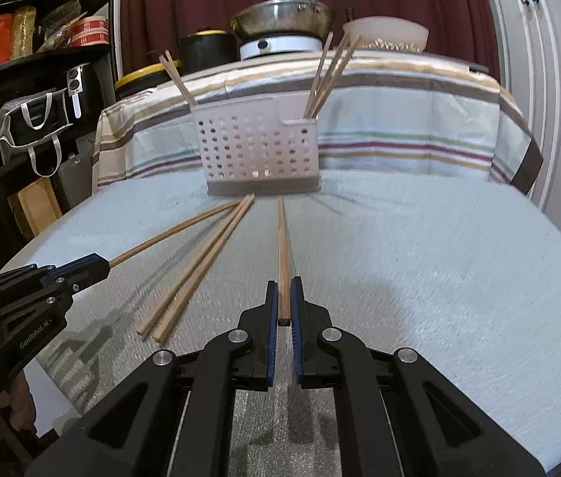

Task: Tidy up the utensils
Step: 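Lift the chopstick upright with the right tool, then carry the upright chopstick over the caddy and lower it in with the right tool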

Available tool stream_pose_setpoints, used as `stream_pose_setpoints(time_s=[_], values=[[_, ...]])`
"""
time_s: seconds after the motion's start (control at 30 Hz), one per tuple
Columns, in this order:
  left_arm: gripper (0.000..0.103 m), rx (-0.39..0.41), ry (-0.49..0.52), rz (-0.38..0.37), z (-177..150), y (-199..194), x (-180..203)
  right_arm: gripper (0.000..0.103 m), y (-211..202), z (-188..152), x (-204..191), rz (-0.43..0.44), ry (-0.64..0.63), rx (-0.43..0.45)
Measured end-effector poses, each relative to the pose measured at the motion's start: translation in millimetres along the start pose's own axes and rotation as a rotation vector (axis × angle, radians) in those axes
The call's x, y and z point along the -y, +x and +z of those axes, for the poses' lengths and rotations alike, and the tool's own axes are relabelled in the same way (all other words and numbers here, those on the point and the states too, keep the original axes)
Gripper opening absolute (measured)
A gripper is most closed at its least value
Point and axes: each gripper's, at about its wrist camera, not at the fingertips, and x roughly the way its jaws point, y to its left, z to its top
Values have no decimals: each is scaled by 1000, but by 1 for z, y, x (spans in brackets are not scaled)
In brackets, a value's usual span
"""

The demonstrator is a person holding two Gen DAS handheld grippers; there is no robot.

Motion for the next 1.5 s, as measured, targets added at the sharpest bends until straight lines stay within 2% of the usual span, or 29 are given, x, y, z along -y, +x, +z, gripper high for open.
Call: stream_pose_setpoints(time_s=[0.43, 0.7, 0.93, 1.17, 1.5], values=[[7, 89, -45, 37, 32, -30, -24, 7, -30, 27, -3, -30, -46, 105], [7, 106, -46, 36, 52, -48, -29, 7, -48, 48, -4, -36, -58, 173], [7, 86, -45, 19, 75, -58, -36, 7, -59, 70, -1, -29, -47, 222], [7, 126, -39, 29, 100, -59, -42, 7, -54, 90, 2, -18, -44, 244], [7, 124, -53, 27, 131, -36, -55, 7, -32, 120, 6, -11, -54, 261]])
